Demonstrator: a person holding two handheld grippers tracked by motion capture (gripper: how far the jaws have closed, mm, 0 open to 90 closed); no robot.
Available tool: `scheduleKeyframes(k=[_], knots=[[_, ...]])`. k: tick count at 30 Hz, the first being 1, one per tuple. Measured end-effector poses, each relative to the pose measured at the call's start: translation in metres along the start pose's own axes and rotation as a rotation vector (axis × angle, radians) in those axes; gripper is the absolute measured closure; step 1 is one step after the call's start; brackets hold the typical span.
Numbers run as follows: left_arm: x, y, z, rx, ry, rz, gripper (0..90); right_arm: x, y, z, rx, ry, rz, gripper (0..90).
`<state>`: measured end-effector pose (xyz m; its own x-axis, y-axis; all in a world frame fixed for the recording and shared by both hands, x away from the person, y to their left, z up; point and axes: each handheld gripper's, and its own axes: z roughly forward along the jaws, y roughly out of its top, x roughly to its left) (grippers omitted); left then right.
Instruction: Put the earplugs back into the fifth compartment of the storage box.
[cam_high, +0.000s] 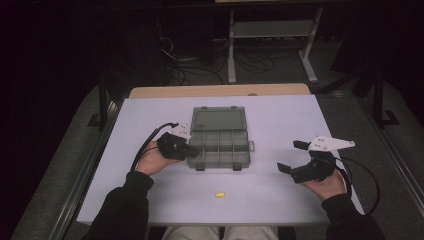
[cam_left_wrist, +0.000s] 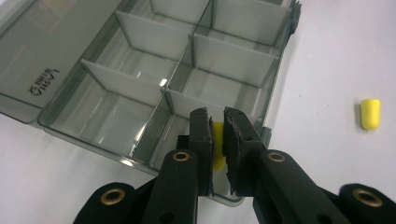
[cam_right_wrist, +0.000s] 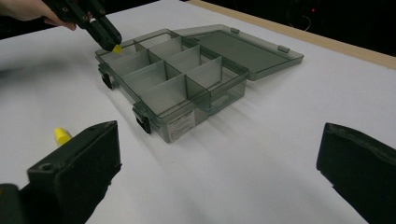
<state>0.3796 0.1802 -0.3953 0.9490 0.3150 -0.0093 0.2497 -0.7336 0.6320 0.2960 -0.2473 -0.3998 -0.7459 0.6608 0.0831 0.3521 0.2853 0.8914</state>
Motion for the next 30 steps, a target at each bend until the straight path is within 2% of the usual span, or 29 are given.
scheduleKeyframes(k=[5,6,15,20,30], knots=[[-0.001,-0.001,0.002,0.017,0.009,-0.002,80.3,0.0,0.0,-0.001,-0.004,0.001,0.002,0.0],[-0.002,0.0,0.002,0.008,0.038,-0.001,69.7,0.0,0.0,-0.001,-0.003,0.001,0.002,0.0],[-0.004,0.002,-0.004,-0.032,0.034,-0.019,53.2,-0.001,0.0,-0.001,-0.003,0.0,0.003,0.0],[-0.011,0.004,-0.009,-0.086,0.039,-0.048,40.3,-0.001,0.001,-0.001,-0.006,-0.003,0.003,0.0],[-0.026,0.012,-0.022,-0.161,0.02,-0.034,24.5,-0.001,0.001,-0.002,-0.008,-0.003,0.005,0.0]])
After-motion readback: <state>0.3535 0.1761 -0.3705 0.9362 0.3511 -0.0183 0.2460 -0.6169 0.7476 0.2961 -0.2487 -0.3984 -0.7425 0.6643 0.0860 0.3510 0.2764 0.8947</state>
